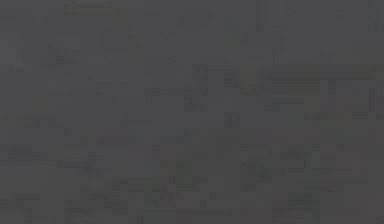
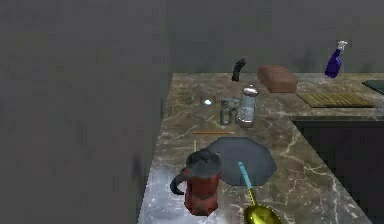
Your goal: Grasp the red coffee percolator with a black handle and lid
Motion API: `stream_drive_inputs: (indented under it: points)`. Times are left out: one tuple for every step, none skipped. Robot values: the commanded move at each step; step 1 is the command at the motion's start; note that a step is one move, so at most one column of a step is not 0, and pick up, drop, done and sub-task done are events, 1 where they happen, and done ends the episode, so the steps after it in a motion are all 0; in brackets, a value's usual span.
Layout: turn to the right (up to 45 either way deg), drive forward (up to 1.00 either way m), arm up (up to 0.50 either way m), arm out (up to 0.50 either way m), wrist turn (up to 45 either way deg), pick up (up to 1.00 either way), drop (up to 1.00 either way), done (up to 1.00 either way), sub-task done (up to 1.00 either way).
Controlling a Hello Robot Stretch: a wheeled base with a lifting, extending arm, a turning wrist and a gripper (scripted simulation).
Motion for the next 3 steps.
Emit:
stream_drive_inputs:
  points:
    - [0.0, 0.0, 0.5, 0.0, 0.0, 0.0, 0.0, 0.0, 0.0]
    - [0.0, 0.0, 0.38, 0.0, 0.0, 0.0, 0.0, 0.0, 0.0]
    - [0.0, 0.0, 0.0, 0.0, 45.0, 0.0, 0.0, 0.0, 0.0]
